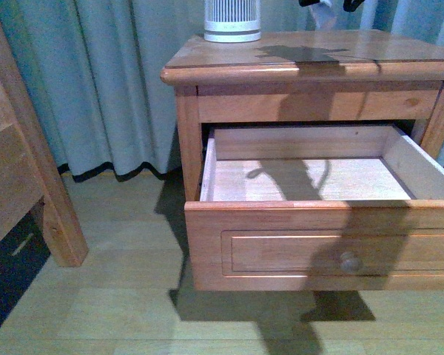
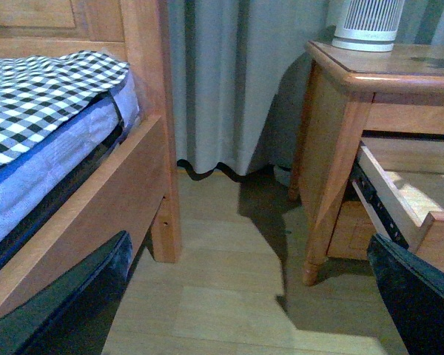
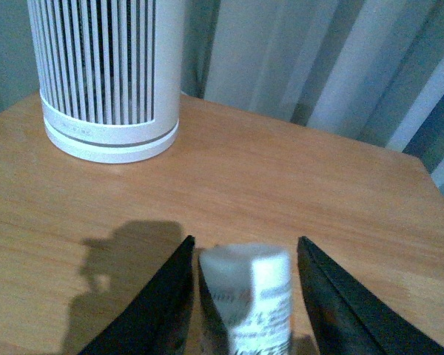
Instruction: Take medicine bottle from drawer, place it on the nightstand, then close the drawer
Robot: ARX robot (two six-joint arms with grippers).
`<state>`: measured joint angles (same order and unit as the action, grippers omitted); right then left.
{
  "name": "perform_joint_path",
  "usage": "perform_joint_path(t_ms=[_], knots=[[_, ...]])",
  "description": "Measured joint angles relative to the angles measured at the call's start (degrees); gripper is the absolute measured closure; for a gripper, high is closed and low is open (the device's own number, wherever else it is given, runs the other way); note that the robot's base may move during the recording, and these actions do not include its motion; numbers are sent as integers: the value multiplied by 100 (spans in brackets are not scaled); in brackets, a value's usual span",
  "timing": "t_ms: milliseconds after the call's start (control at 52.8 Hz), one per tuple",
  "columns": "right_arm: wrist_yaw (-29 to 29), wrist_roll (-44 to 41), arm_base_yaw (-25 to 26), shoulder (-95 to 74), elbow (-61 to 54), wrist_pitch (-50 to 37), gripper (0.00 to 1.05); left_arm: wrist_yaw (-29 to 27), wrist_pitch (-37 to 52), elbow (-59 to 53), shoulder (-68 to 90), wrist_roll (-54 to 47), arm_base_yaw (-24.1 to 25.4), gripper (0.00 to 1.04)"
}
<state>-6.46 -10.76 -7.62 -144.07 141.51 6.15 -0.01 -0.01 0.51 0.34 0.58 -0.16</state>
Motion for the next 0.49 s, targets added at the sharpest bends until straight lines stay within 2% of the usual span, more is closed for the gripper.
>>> perform_joint_path(t_ms=[152,284,493], knots=[[-28,72,2,166,-748,-444,24,0,0,0,0,0,0,6],[72,168,2,562,-1480,-848,5,0,0,0,0,0,0,6],[442,564,-4,2249,-3189,-1628,7,0,0,0,0,0,0,6]])
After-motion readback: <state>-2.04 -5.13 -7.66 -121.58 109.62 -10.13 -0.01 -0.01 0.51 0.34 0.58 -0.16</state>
